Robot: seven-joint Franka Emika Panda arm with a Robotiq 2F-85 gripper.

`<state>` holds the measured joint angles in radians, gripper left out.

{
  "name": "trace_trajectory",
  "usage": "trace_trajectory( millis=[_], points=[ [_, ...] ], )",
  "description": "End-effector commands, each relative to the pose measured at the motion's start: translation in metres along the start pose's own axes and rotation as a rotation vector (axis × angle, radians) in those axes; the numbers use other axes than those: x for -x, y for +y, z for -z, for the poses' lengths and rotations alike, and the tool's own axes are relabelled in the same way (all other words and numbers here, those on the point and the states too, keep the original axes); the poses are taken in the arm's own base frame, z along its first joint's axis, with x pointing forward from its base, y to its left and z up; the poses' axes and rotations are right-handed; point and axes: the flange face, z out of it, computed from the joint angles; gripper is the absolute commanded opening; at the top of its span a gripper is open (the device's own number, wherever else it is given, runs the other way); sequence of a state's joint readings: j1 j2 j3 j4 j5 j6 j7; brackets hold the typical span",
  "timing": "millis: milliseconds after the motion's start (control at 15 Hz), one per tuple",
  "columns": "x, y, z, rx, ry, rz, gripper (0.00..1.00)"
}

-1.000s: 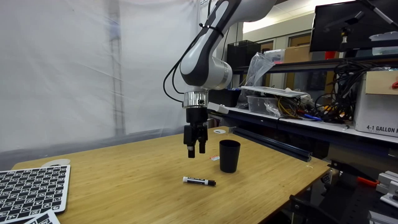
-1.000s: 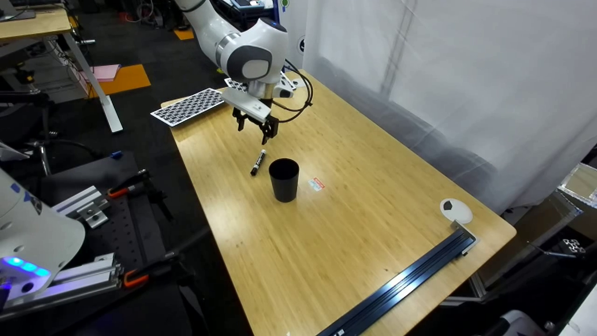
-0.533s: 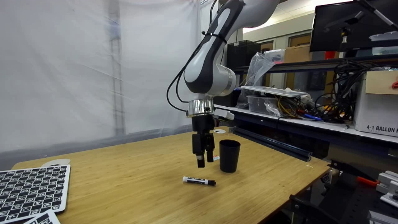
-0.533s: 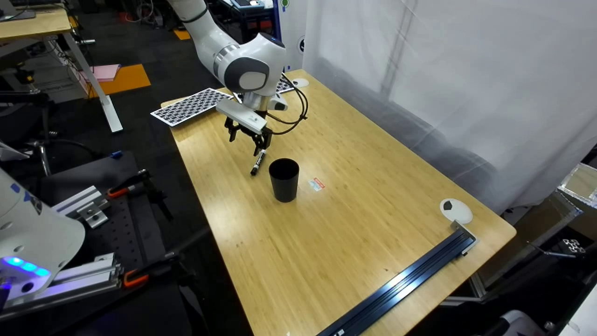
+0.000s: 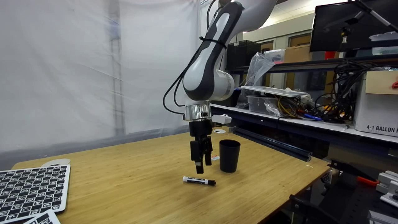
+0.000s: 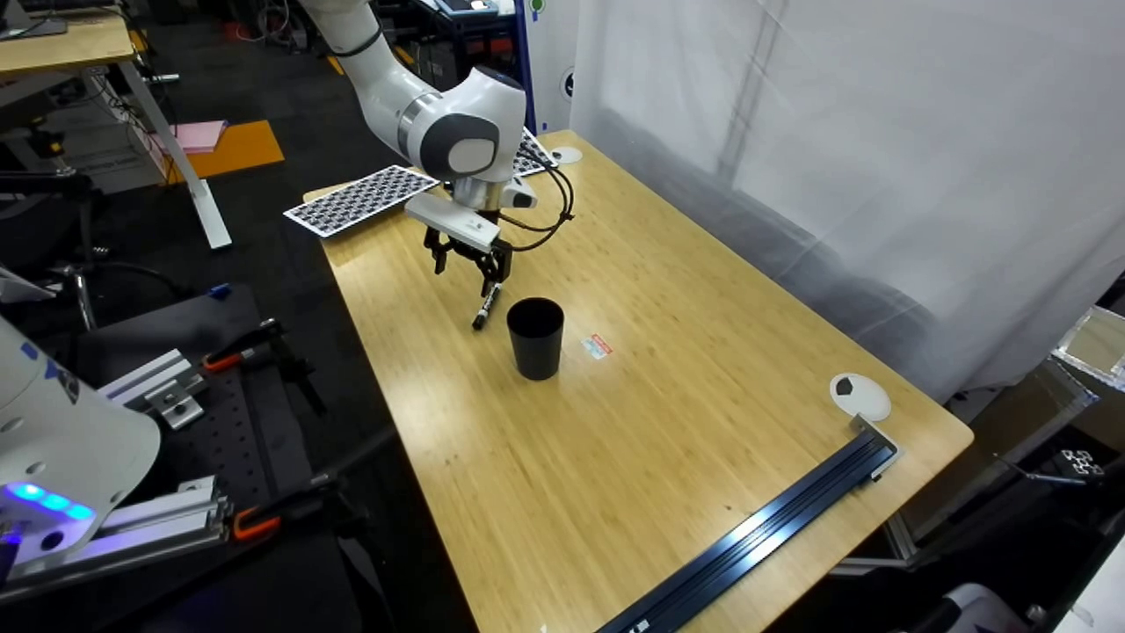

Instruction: Put the marker inside the black cup

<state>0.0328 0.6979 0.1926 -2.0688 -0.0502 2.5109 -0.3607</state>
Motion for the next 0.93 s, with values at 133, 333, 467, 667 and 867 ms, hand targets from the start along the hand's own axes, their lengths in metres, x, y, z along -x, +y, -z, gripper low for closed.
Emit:
trace_trajectory(
  millis=[133,333,467,667,867],
  points=[
    [-0.013,0.007,-0.016,0.041,0.015,0.010,1.00],
    [-0.020,0.017,-0.021,0.059,0.022,0.012,1.00],
    [-0.022,0.022,-0.018,0.078,0.023,-0.003,1.00],
    [-0.021,0.023,-0.017,0.052,0.027,-0.003,1.00],
    [-0.022,0.021,-0.016,0.053,0.029,-0.005,1.00]
  ],
)
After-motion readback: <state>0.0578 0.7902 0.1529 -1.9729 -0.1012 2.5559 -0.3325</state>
